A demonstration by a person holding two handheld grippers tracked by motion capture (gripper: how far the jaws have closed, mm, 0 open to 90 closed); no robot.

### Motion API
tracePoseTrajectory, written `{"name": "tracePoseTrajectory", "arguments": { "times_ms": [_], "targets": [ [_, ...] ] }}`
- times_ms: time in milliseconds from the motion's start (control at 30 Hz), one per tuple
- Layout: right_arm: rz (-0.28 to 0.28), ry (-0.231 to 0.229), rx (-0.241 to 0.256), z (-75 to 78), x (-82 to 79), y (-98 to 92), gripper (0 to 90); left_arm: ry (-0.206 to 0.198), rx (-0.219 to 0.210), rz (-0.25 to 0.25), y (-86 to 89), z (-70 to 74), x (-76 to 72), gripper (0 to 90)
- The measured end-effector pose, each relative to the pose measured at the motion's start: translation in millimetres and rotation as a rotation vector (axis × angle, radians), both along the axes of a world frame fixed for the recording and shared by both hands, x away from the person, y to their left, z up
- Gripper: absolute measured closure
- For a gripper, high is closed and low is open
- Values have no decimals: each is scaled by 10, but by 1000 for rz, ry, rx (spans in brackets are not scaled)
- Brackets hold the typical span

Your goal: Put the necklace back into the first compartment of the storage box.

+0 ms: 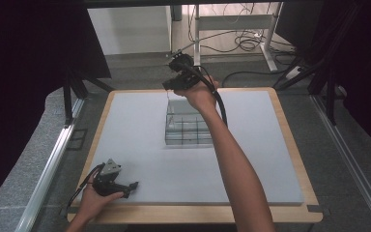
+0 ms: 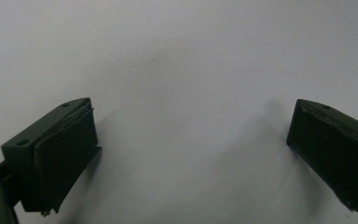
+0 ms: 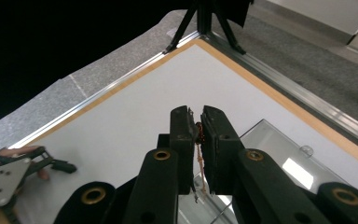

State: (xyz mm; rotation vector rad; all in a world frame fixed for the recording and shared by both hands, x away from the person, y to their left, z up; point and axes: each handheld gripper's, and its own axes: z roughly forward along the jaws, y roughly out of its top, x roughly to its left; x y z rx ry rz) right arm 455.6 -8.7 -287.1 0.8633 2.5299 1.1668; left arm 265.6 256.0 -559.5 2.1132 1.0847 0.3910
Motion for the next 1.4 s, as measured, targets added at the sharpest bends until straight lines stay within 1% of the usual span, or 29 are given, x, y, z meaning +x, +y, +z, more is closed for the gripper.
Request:
{"name": "tracePoseTrajectory", "arguments": {
  "times_ms": [100, 133, 167, 233, 267, 300, 367, 467, 567, 800, 900, 1000, 1100, 1400],
  "targets": [
    [-5, -6, 3, -50, 31, -5, 811, 0, 0, 0, 0, 0, 0, 16],
    [-19, -6, 11, -144, 83, -24, 811, 1, -2, 2, -1, -1, -2, 16],
    [-19, -6, 11, -144, 83, -24, 811, 1, -2, 2, -1, -1, -2, 16],
    [-29, 0, 19, -212, 129, -50, 811, 1, -3, 2, -1, -1, -2, 16],
    [-38, 3, 25, -270, 167, -79, 811, 2, -2, 1, 0, -1, -2, 16],
    [-38, 3, 25, -270, 167, -79, 811, 1, -2, 1, 0, -1, -1, 16],
    [-52, 5, 34, -329, 200, -112, 811, 1, -2, 1, 0, -2, -2, 16],
    [-59, 11, 35, -356, 212, -120, 811, 0, -6, 4, -2, -3, -2, 15],
    [-67, 7, 41, -376, 232, -132, 811, 0, -6, 4, -2, -3, -2, 16],
    [-91, 26, 24, -468, 298, -151, 811, -1, -4, 2, 0, -3, 0, 16],
    [-101, 39, 15, -554, 336, -146, 811, -1, -4, 2, -1, -3, 0, 15],
    [-100, 49, 2, -630, 360, -127, 810, -1, -5, 2, 0, -3, 0, 16],
    [-97, 54, 0, -680, 367, -102, 810, -3, -3, 2, 0, -4, 0, 15],
    [-83, 60, -7, -766, 368, -29, 810, -3, -3, 3, 0, -4, 0, 16]
  ]
}}
